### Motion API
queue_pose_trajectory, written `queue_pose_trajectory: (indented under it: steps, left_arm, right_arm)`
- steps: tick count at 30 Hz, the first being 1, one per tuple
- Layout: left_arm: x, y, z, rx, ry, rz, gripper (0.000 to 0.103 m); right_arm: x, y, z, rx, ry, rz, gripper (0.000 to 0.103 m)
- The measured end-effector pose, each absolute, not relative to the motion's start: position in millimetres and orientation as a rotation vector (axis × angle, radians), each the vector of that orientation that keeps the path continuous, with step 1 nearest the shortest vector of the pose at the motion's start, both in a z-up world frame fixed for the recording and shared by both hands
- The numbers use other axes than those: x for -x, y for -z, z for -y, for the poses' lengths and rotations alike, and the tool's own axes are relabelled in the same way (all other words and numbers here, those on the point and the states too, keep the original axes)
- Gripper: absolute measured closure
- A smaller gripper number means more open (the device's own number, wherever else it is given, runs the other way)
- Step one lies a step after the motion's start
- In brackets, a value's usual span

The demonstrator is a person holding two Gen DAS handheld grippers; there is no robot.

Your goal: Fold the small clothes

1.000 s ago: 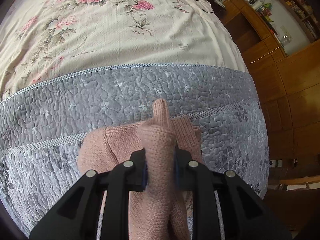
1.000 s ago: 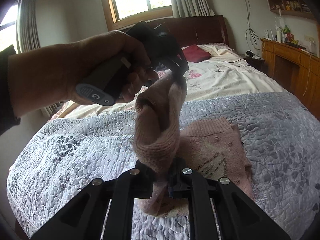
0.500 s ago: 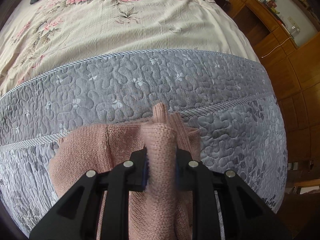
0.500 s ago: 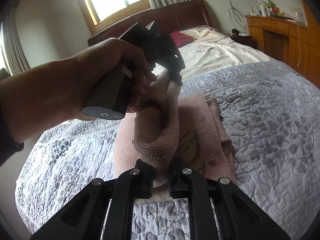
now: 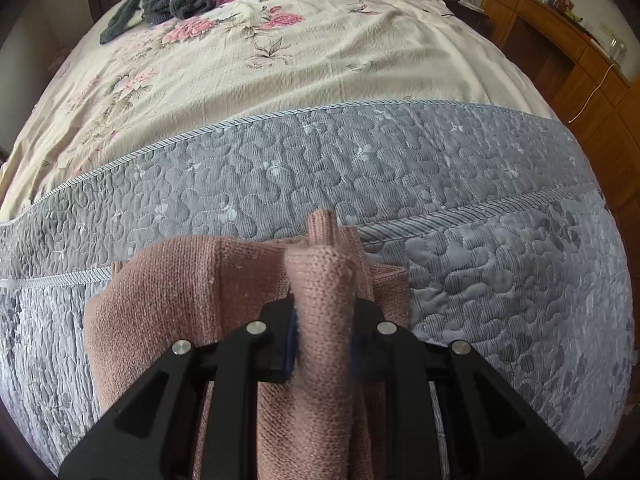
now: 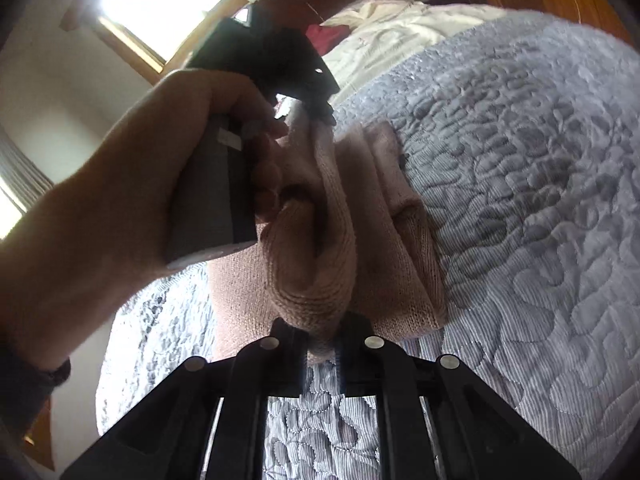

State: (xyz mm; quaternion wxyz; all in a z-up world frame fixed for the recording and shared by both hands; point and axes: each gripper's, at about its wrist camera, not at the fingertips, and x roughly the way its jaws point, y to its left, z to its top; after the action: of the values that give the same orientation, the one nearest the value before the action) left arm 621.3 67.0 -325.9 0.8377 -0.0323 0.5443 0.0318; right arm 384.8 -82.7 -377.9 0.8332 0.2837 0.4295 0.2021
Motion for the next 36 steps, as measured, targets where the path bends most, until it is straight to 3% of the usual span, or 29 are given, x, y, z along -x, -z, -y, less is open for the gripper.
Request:
queue_pose_trajectory:
  steps: [3,6,7,9,10,12,14,17,18,19,20,21,26,28,30,32,35,36]
  left_arm:
    - [-618.5,335.0,-57.0,0.034,-0.064,-1.131,0.081]
    - [-615.9,330.8,-59.0,0.098,0.007,-1.082,0.061]
    - [-615.0,322.8,-64.5,0.145,0.043,-1.054,0.056]
    - [-613.8,302.8,-76.0,0.207,0.077,-0.988,0.044]
    - [-612.5,290.2,-85.2,0.236,0.093,-0.959,0.037]
    - [-610.3,267.0,-99.8,0.262,0.128,-0.925,0.035]
    - [-603.0,244.6,-119.2,0.286,0.164,-0.901,0.033]
    - [-584.3,227.3,-147.4,0.342,0.284,-0.932,0.028]
    - [-574.6,227.0,-155.4,0.362,0.330,-0.950,0.028]
    - [-563.4,229.2,-163.8,0.385,0.368,-0.965,0.028]
    - [-550.7,234.3,-171.7,0.418,0.406,-0.984,0.028]
    - [-537.9,241.2,-179.4,0.459,0.443,-1.009,0.028]
    - [-479.0,300.7,-205.5,0.666,0.576,-1.081,0.030]
    - [-463.0,322.8,-208.6,0.716,0.611,-1.100,0.033]
    - [-450.7,335.5,-210.0,0.770,0.659,-1.091,0.034]
    - [-445.9,342.2,-209.3,0.799,0.691,-1.074,0.034]
    - [-445.6,350.4,-205.3,0.860,0.744,-1.065,0.034]
    - [-446.2,354.1,-202.2,0.873,0.770,-1.075,0.034]
  right_arm:
    - [-390.9,397.6,96.3,-0.728,-0.482,-0.965,0.093]
    - [-397.3,409.0,102.3,-0.793,-0.584,-1.009,0.088]
    - [-399.0,409.4,105.5,-0.809,-0.614,-1.019,0.082]
    - [-403.1,405.4,111.3,-0.822,-0.670,-1.030,0.053]
    - [-406.3,402.1,112.5,-0.820,-0.696,-1.037,0.046]
    - [-417.6,395.4,109.8,-0.810,-0.769,-1.076,0.025]
    - [-433.3,392.5,105.3,-0.794,-0.811,-1.131,0.021]
    - [-460.4,392.0,95.0,-0.781,-0.859,-1.195,0.021]
    - [-468.3,392.4,90.7,-0.765,-0.869,-1.220,0.029]
    - [-473.7,392.5,86.4,-0.725,-0.857,-1.252,0.042]
    - [-476.7,390.7,84.4,-0.677,-0.843,-1.270,0.078]
    - [-478.3,387.9,86.2,-0.657,-0.835,-1.269,0.086]
    - [-476.4,416.2,102.0,-0.618,-0.732,-1.341,0.086]
    - [-476.2,399.2,110.8,-0.639,-0.749,-1.281,0.079]
    - [-489.9,376.1,125.4,-0.687,-0.727,-1.176,0.061]
    - [-507.9,365.6,119.4,-0.685,-0.728,-1.155,0.061]
    - [-529.2,375.0,84.9,-0.638,-0.783,-1.248,0.052]
    - [-531.9,380.2,73.8,-0.587,-0.773,-1.282,0.063]
